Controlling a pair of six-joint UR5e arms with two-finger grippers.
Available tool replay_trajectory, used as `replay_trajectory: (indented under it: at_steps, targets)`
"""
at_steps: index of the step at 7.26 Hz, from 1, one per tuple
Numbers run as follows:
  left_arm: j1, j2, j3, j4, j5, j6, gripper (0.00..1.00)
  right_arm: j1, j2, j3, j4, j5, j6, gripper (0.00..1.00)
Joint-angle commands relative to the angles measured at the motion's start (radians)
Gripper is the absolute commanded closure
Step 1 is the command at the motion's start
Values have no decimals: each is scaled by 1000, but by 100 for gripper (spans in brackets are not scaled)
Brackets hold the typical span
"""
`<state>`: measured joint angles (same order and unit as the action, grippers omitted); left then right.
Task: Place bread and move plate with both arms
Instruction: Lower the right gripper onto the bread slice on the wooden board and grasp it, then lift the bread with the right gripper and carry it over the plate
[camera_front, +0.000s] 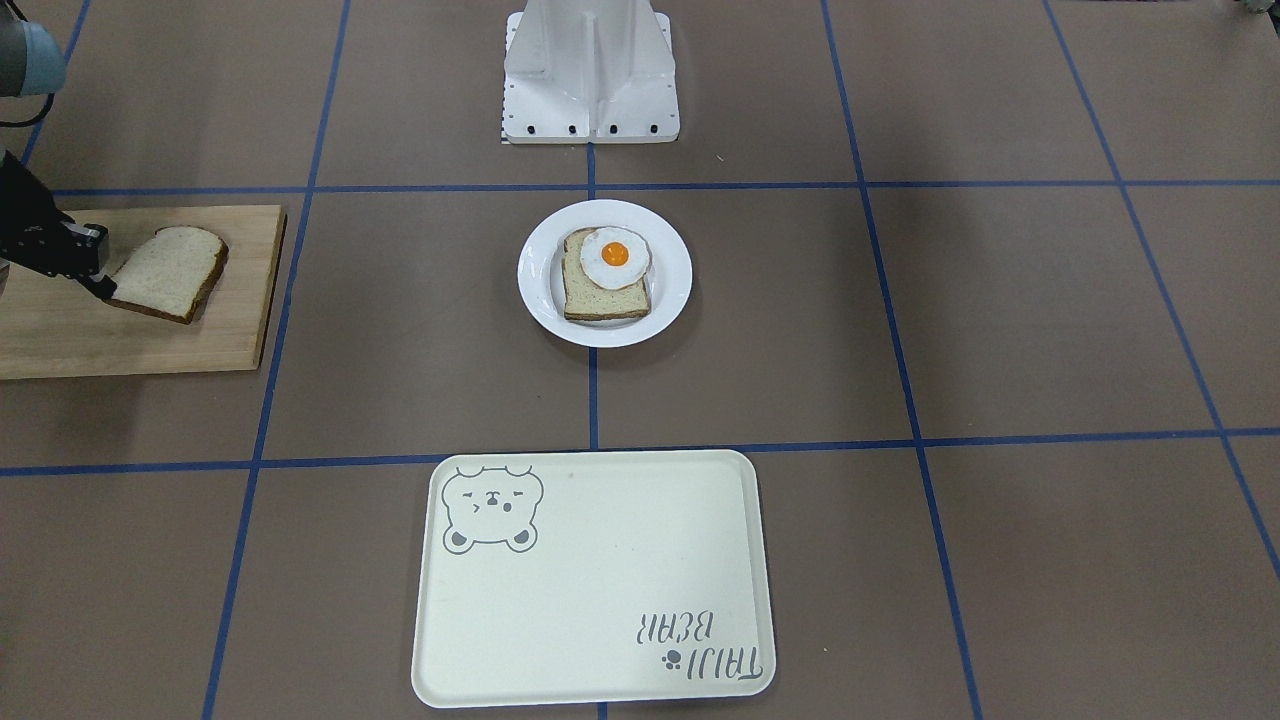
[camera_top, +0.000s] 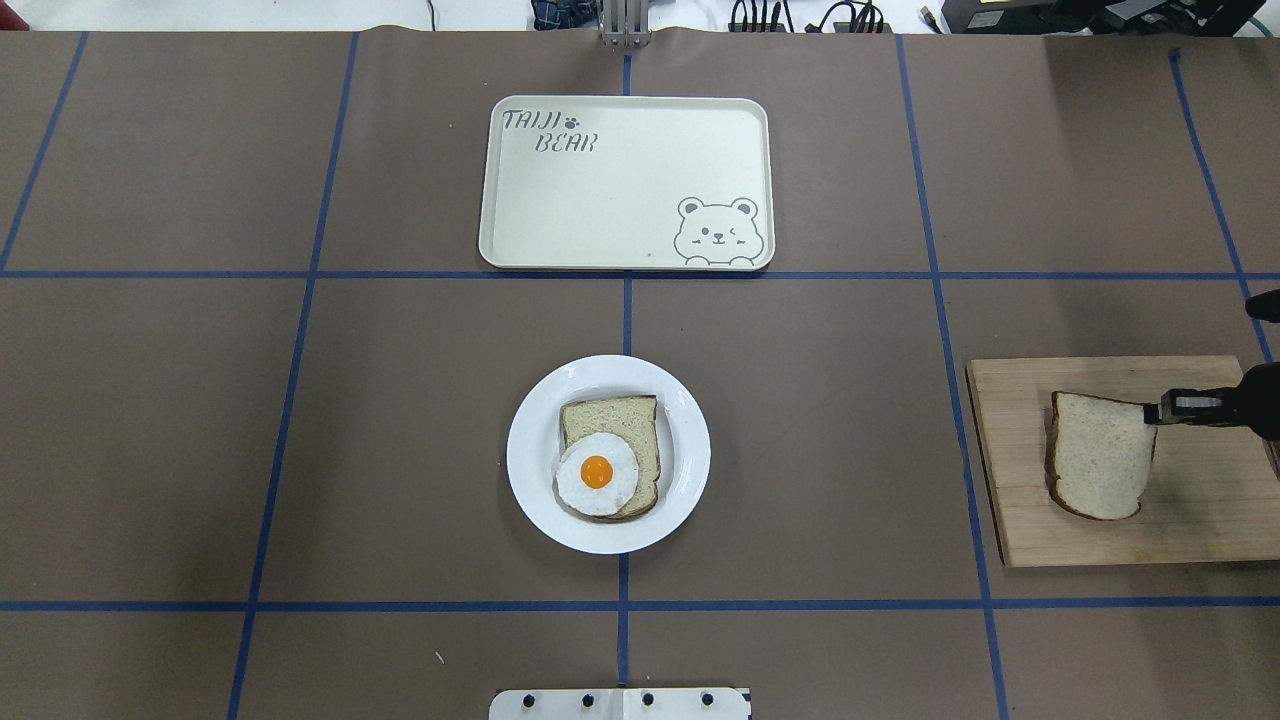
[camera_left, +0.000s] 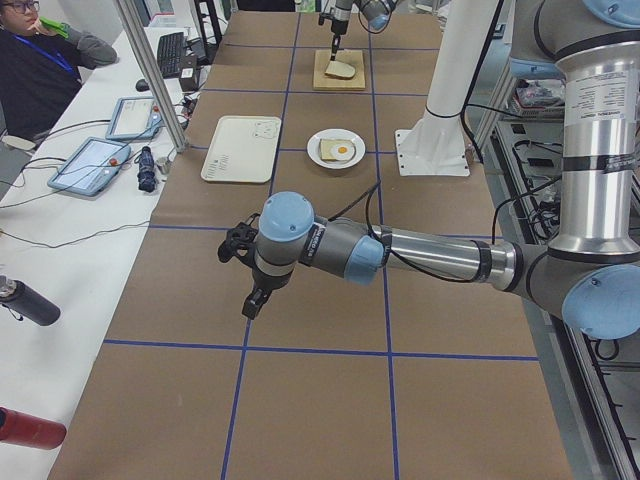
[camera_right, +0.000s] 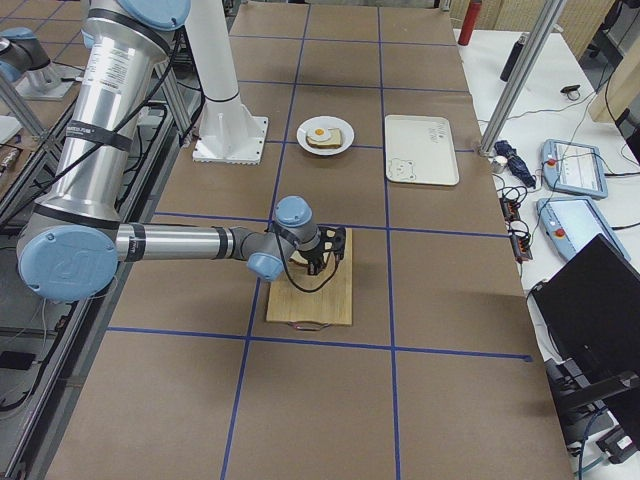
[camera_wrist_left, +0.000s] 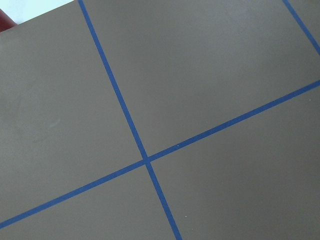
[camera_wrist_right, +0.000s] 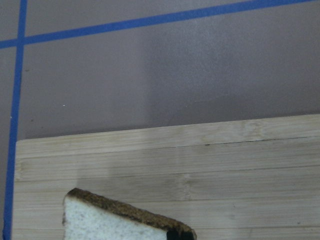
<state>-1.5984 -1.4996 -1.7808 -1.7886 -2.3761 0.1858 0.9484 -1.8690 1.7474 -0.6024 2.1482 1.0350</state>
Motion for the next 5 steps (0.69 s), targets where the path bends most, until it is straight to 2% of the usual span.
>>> replay_trajectory:
  at_steps: [1,3,5]
  targets:
    - [2,-2,1,0,0,0,2,165,40,-3,6,256,-73,100]
    - [2,-4,1,0,0,-2,2,213,132,-9,10,393,-75,100]
    - [2,-2,-2,0,0,-2,2,219,279,-3,12,421,-63,100]
